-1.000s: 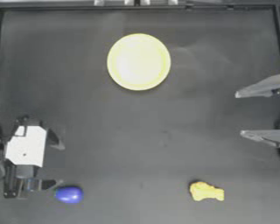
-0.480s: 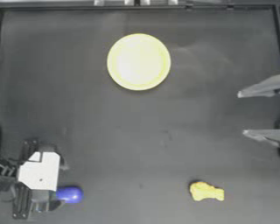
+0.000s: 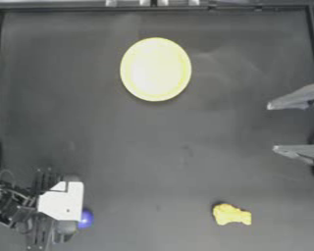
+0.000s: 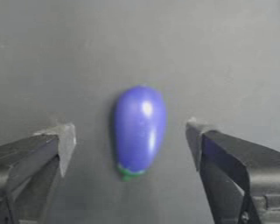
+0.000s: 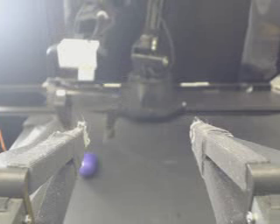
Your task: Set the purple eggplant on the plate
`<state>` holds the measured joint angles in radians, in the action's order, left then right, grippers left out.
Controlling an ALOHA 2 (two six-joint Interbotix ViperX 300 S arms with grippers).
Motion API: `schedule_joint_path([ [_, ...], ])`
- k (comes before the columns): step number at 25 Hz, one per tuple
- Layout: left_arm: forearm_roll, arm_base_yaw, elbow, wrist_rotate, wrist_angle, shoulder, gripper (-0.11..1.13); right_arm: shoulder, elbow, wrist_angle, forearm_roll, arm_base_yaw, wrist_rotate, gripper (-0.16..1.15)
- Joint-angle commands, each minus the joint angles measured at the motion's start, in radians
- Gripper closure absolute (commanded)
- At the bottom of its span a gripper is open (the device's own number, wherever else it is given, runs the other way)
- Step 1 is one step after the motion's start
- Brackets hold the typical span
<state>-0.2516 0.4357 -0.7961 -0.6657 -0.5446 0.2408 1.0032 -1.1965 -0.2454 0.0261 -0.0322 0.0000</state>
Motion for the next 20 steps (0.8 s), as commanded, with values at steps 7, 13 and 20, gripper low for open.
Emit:
schedule_joint_path([
  [7, 0.012, 0.0, 0.017, -0.002, 0.054, -0.103, -0.01, -0.012, 0.015, -0.005, 0.003, -0.002, 0.002, -0.01],
  [13, 0.014, -0.006, 0.015, -0.002, 0.058, -0.143, -0.01, -0.018, 0.018, -0.009, 0.005, -0.002, 0.002, -0.01],
  [20, 0.015, -0.009, 0.021, -0.005, 0.114, -0.169, 0.0, -0.026, 0.018, -0.015, 0.005, -0.002, 0.005, -0.01],
])
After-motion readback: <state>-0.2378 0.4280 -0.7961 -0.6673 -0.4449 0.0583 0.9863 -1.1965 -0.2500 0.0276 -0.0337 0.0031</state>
